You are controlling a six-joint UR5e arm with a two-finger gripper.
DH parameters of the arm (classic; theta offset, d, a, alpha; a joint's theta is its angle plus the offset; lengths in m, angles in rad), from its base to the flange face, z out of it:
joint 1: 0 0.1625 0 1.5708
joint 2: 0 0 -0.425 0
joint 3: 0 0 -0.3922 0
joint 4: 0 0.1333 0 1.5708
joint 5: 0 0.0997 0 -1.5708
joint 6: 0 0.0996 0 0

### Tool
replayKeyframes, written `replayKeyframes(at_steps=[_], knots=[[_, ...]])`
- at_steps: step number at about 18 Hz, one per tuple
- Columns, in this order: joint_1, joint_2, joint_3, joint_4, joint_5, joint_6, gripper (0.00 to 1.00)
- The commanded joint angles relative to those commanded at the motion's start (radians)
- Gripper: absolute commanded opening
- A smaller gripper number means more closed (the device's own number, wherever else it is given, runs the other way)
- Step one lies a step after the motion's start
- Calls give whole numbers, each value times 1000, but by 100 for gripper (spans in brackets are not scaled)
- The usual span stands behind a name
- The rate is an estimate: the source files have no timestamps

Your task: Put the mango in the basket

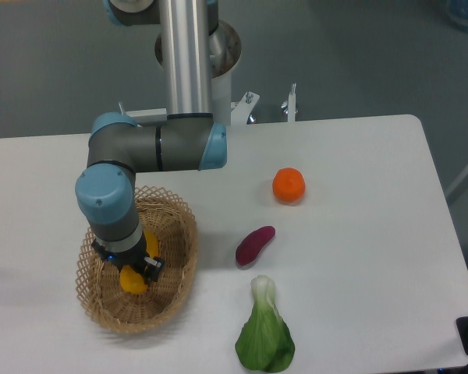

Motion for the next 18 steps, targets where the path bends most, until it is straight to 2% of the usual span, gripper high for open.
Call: replayKeyframes(at_steps=[4, 8, 11, 18], knots=[[0, 2, 5, 2, 0, 5, 100], [0, 12, 11, 3, -2, 8, 100], [9, 41, 25, 0, -5, 26, 100], [103, 119, 25, -21, -2, 119, 100]])
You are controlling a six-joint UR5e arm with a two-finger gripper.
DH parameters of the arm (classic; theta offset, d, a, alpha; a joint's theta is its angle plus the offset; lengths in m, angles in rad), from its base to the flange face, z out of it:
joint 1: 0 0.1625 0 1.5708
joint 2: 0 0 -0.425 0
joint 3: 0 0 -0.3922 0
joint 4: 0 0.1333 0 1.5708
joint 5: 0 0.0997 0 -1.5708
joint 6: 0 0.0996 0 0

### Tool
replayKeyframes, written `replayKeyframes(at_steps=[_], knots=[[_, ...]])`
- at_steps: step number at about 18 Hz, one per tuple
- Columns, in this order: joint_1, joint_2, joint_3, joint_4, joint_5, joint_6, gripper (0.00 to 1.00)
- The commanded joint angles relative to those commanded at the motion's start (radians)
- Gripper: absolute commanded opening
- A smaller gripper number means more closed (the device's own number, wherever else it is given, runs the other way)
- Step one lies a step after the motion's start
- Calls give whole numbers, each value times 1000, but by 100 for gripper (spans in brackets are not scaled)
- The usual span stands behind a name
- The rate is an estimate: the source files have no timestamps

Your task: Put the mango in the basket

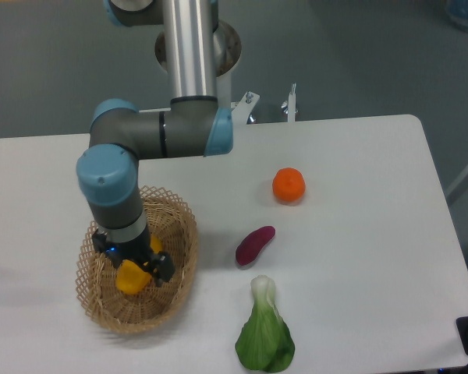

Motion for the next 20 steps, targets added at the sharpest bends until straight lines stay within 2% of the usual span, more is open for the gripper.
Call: replayKeyframes(at_steps=[2, 5, 10, 14, 20], knots=[[35, 22, 8, -47, 2, 41, 100], [87, 51, 47, -173, 2, 104, 100], [166, 98, 66, -277, 2, 241, 100], [201, 114, 54, -316, 0, 315, 100], [220, 134, 45, -314, -6, 316, 100]])
